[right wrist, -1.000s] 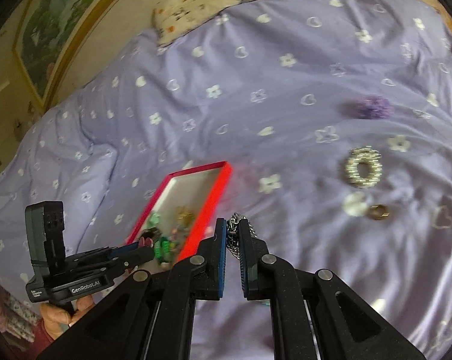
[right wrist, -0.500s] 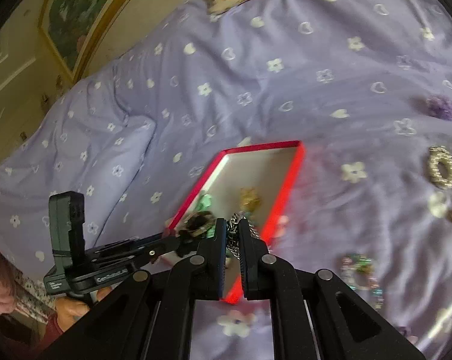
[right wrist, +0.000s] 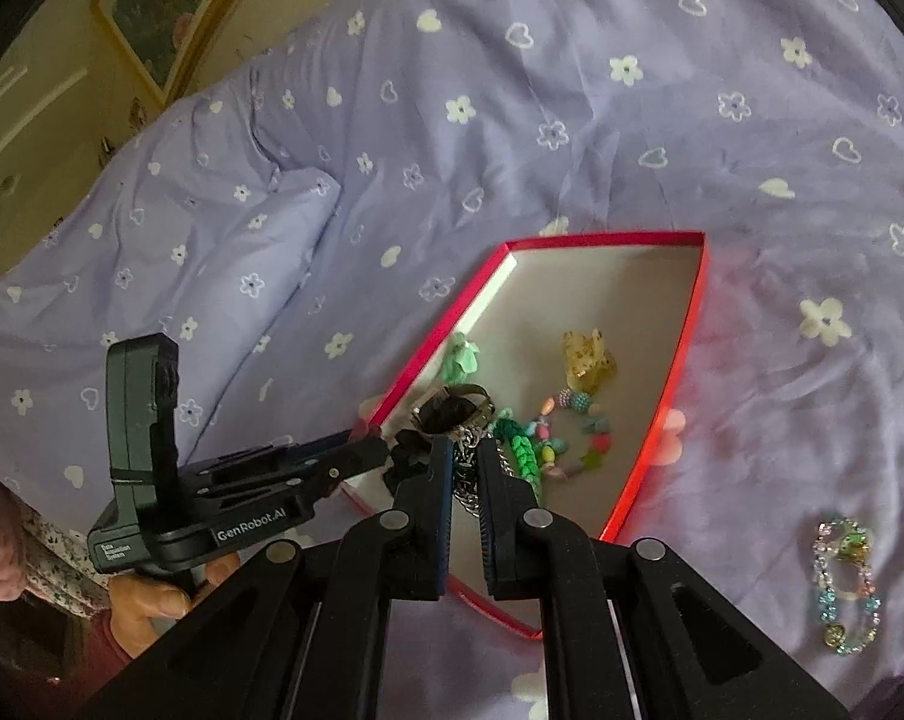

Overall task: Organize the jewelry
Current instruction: 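Carry the red clip with the left tool while the right tool carries the chain over the box, then open both tools to drop the red clip and silver chain into the box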

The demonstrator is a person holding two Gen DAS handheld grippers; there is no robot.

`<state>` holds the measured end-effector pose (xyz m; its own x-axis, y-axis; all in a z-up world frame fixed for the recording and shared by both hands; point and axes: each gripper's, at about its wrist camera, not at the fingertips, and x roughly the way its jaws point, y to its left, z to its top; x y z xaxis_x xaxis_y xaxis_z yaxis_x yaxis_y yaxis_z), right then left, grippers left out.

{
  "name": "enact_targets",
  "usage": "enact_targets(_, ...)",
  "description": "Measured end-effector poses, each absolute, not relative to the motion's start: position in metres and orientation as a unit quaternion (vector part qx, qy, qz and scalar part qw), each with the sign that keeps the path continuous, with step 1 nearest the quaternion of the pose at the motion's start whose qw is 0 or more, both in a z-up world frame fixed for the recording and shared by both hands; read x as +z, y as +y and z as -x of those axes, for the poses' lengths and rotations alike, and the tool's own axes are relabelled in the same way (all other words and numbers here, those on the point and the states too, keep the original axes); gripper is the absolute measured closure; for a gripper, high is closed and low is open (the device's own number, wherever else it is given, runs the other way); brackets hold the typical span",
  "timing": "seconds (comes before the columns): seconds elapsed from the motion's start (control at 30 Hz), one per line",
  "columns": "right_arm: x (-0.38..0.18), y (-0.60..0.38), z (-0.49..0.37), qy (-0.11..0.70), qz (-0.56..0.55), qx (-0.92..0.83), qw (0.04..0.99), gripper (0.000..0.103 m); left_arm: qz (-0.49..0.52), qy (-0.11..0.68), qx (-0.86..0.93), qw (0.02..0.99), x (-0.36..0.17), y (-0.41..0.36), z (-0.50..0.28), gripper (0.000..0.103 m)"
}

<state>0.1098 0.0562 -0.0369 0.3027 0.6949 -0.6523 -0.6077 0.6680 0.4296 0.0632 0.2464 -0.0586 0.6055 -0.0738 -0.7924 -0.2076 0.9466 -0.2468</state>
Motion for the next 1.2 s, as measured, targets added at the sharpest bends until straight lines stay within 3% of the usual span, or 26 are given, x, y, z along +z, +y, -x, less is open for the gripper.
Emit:
enact_targets(0.43,-0.087,0.073,-0.129,0.488,-0.022,0.384,0.784,0.096,0.140,0.469,0.053,0.870,-0.091,0.251,-0.076,0.079)
enact_targets(0.87,-0.097,0.081,-0.132,0.498,-0.008,0.383,0.778,0.094,0.140,0.469,0.056,0.870,-0.094,0.250,-0.079,0.078)
enact_targets(1.07,-0.096,0.082,-0.132,0.502,-0.015,0.384,0.775,0.090,0.141,0.470,0.064,0.869,-0.091,0.251,-0.077,0.064)
enact_targets(1.2,-0.091,0.077,-0.129,0.499,-0.024,0.384,0.776,0.082,0.141,0.470,0.066,0.869,-0.089,0.252,-0.075,0.064)
